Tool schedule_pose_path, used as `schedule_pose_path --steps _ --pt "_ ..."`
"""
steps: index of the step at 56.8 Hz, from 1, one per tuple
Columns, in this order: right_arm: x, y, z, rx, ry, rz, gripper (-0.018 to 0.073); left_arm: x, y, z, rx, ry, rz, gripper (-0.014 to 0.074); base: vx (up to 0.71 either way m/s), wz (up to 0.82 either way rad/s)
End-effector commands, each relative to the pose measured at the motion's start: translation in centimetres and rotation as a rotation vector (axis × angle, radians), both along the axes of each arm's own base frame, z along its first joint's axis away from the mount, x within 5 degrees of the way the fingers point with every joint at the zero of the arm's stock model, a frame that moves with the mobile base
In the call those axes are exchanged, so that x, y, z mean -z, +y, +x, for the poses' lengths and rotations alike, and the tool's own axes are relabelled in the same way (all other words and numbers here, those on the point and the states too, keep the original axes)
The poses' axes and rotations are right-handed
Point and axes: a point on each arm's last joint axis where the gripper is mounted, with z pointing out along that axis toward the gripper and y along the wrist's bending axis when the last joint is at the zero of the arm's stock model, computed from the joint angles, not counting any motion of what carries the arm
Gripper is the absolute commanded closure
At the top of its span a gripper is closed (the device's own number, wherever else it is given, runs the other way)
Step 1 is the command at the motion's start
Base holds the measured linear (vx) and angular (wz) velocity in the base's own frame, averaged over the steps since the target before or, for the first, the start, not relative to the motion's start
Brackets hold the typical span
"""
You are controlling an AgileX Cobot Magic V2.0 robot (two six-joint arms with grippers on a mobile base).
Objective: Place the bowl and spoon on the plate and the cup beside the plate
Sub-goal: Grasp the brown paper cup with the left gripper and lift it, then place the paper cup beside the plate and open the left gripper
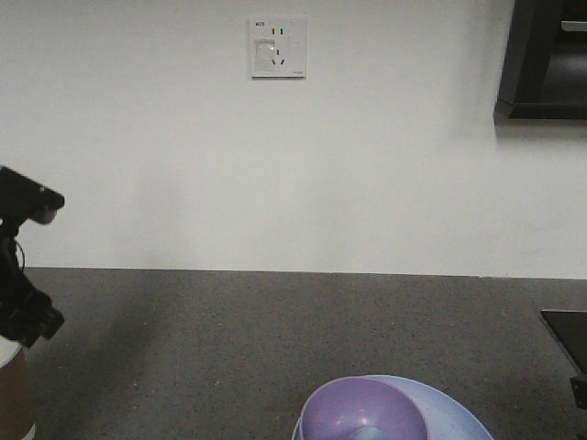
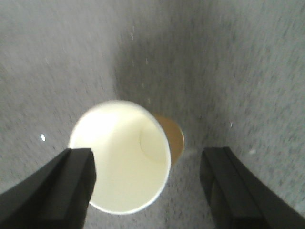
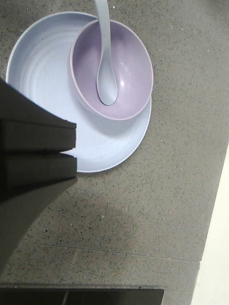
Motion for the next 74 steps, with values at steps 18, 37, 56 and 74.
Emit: schedule_pose_path --steps 18,37,56,74 --pt "-1.6 0.0 0.1 -0.001 -0.112 0.016 0.0568 3.7 1.3 0.1 -0.023 0.026 -0.050 0.0018 0.00 0.00" --pt "-1.5 0.0 0.1 -0.002 -0.100 0.015 0.0568 5.8 0.5 1.0 0.016 0.117 -0.091 0.0492 0.00 0.00" --pt "-1.5 0.0 0.1 -0.001 -0.100 0.014 0.0568 1.1 -1.4 0.1 0.078 0.000 -0.131 0.0602 0.00 0.00" --pt "-1.5 0.1 0.0 -0.005 -0.095 0.029 0.0568 -5.6 -8.1 -2.2 0.341 -0.154 -0.251 0.0601 0.00 0.00"
